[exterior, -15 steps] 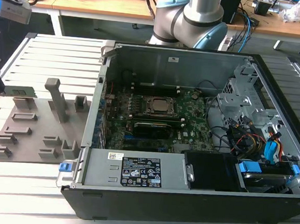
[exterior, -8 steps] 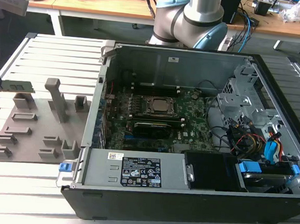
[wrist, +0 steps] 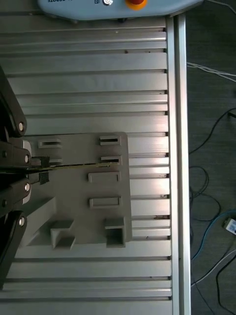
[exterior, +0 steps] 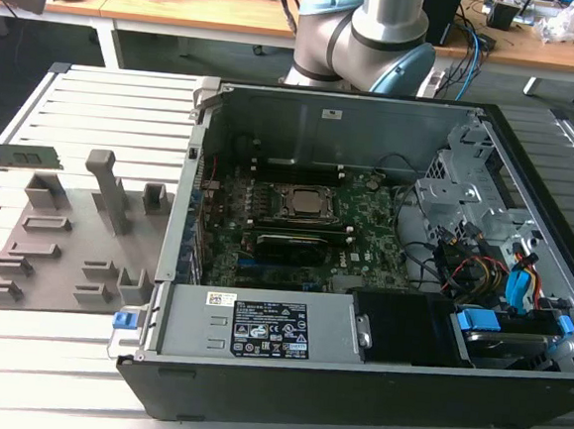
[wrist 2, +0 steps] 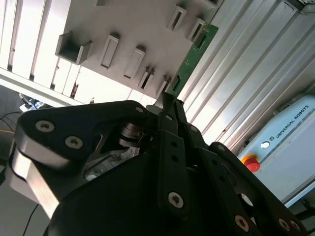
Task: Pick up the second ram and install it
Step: 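Pick up the second ram and move it above second insertion slot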
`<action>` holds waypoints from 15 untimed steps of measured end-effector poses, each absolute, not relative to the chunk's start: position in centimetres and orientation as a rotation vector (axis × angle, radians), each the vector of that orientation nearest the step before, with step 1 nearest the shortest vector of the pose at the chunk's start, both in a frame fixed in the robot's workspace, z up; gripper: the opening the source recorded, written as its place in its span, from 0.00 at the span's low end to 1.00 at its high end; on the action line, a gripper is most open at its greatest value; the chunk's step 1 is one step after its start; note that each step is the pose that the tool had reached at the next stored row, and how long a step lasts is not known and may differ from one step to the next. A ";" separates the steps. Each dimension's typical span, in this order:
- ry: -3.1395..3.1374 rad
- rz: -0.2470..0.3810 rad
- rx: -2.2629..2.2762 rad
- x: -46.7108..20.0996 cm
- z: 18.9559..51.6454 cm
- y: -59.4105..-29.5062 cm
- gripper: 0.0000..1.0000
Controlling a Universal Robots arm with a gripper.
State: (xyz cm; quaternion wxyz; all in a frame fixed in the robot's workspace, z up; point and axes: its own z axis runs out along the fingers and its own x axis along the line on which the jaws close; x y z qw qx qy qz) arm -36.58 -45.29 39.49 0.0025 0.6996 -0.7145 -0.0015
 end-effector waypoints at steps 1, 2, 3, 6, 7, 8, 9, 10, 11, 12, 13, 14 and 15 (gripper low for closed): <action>-2.241 -0.005 2.194 -36.6 39.8 -45.3 0.13; -2.241 -0.005 2.195 -36.6 39.9 -45.3 0.13; -2.242 -0.007 2.195 -36.6 40.2 -45.3 0.13; -2.244 -0.012 2.197 -36.6 41.0 -45.3 0.13; -2.244 -0.012 2.198 -36.6 41.2 -45.3 0.13; -2.245 -0.012 2.198 -36.6 41.4 -45.3 0.13; -2.245 -0.012 2.198 -36.6 41.4 -45.3 0.13; -2.245 -0.013 2.198 -36.6 41.5 -45.3 0.13; -2.244 -0.013 2.198 -36.5 41.5 -45.3 0.13; -2.244 -0.013 2.198 -36.3 41.5 -45.3 0.13; -2.244 -0.012 2.198 -36.0 41.5 -45.3 0.13; -2.244 -0.012 2.198 -35.5 41.5 -45.3 0.13; -2.244 -0.012 2.198 -34.8 41.5 -45.3 0.13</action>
